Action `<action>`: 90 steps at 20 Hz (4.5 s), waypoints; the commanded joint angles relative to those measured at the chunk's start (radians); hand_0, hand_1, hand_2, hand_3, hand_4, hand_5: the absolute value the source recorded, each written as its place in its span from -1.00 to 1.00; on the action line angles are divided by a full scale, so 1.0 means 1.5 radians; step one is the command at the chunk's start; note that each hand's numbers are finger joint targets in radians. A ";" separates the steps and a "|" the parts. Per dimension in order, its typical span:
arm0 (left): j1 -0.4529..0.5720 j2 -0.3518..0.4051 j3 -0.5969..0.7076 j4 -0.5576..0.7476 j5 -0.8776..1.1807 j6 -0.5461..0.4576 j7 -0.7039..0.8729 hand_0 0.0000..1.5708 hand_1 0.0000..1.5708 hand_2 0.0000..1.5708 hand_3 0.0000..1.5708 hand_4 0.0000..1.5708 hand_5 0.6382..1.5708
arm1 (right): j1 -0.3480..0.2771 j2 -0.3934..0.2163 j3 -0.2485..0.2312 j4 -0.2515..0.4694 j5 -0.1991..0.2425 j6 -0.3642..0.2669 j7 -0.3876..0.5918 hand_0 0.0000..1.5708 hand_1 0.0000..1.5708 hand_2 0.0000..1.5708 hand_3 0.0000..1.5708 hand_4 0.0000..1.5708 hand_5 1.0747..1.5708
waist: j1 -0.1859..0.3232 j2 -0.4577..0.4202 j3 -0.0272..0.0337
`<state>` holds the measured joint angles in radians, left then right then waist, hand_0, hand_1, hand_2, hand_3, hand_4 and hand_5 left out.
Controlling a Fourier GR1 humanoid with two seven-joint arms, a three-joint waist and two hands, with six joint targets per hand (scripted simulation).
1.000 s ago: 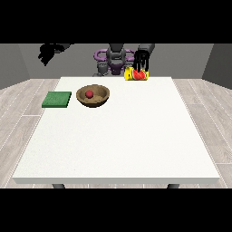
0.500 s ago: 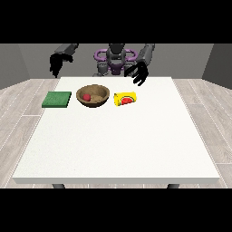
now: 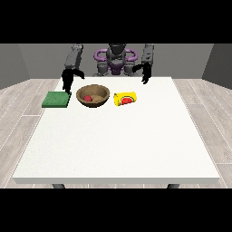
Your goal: Pick the cup and pour the ball into the bowl, then pick the bowl and place it on the pad
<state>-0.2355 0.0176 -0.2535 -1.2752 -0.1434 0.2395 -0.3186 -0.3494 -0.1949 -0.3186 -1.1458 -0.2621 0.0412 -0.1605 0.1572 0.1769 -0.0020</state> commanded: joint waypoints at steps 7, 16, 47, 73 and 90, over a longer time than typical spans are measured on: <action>0.020 0.039 0.038 -0.070 0.035 -0.079 0.037 -1.00 -1.00 -1.00 -1.00 0.20 0.71 | -0.032 0.000 -0.004 0.213 0.015 0.017 -0.131 -1.00 -1.00 -1.00 -1.00 -0.48 1.00 | -0.002 -0.022 0.0017; 0.003 -0.010 -0.019 -0.154 -0.037 -0.018 0.096 -1.00 -1.00 -1.00 -1.00 0.22 0.69 | -0.068 0.001 -0.008 0.368 0.026 0.046 -0.268 -1.00 -1.00 -1.00 -1.00 -0.55 1.00 | 0.000 0.026 0.0021; 0.103 0.031 0.079 -0.064 0.014 -0.088 -0.007 -1.00 -1.00 -1.00 -1.00 0.47 0.54 | -0.124 -0.104 -0.042 0.338 -0.055 -0.086 0.020 1.00 1.00 1.00 0.62 0.17 0.70 | -0.052 -0.071 0.0009; 0.097 0.009 0.049 -0.129 -0.025 -0.083 -0.042 -1.00 -1.00 -1.00 -1.00 0.49 0.54 | -0.078 -0.303 -0.126 0.474 -0.108 0.038 -0.058 0.97 0.97 1.00 -0.13 -0.22 0.87 | -0.019 0.047 0.0020; 0.120 -0.012 -0.126 0.079 0.059 0.117 -0.169 -1.00 -1.00 -1.00 -1.00 0.55 0.51 | -0.150 -0.325 -0.054 0.397 -0.070 0.058 0.020 -1.00 -1.00 -0.32 -0.09 -0.13 -0.85 | -0.079 -0.011 0.0010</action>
<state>-0.0614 0.0018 -0.3898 -1.2372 -0.0965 0.3500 -0.5154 -0.5596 -0.6706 -0.4134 -0.5270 -0.3610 0.0836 -0.1798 0.0603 0.1800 -0.0001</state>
